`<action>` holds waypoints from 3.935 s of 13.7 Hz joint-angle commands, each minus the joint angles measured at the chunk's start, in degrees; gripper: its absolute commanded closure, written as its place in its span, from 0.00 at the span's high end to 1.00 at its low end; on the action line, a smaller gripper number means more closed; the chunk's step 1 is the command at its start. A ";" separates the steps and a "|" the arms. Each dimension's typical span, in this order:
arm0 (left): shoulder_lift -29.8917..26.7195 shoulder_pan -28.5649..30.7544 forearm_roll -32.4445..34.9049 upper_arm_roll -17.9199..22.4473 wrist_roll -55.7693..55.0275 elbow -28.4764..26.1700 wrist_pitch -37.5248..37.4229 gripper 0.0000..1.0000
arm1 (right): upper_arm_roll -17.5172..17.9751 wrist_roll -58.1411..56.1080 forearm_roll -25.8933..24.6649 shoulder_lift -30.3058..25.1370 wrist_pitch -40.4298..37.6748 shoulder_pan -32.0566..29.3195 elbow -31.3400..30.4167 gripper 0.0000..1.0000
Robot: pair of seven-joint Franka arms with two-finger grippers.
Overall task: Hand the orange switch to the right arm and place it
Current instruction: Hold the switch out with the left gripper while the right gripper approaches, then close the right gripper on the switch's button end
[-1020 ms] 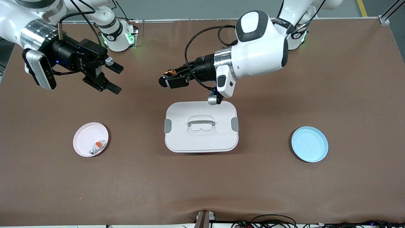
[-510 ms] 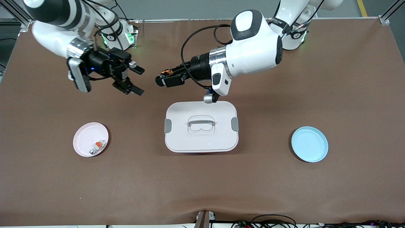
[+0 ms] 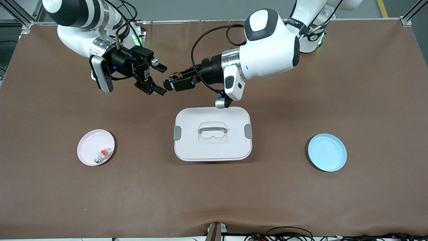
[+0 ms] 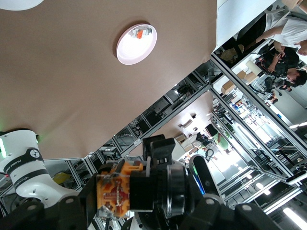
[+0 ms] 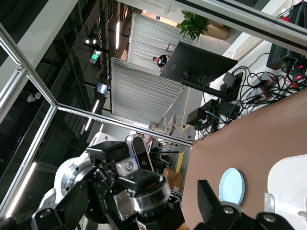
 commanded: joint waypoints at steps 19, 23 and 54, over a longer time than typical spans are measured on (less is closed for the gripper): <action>-1.80 -0.29 1.17 0.08 -2.78 0.32 -0.30 0.07 | -0.49 0.63 4.49 0.43 -0.41 3.27 -1.24 0.89; -1.80 -0.30 1.17 0.08 -2.78 0.32 -0.39 0.07 | -0.58 0.98 4.49 0.43 -0.41 3.18 -0.72 0.75; -1.80 0.06 1.17 0.17 -2.69 0.24 -0.83 0.66 | -0.76 -0.95 3.78 1.48 -0.24 3.27 1.13 0.00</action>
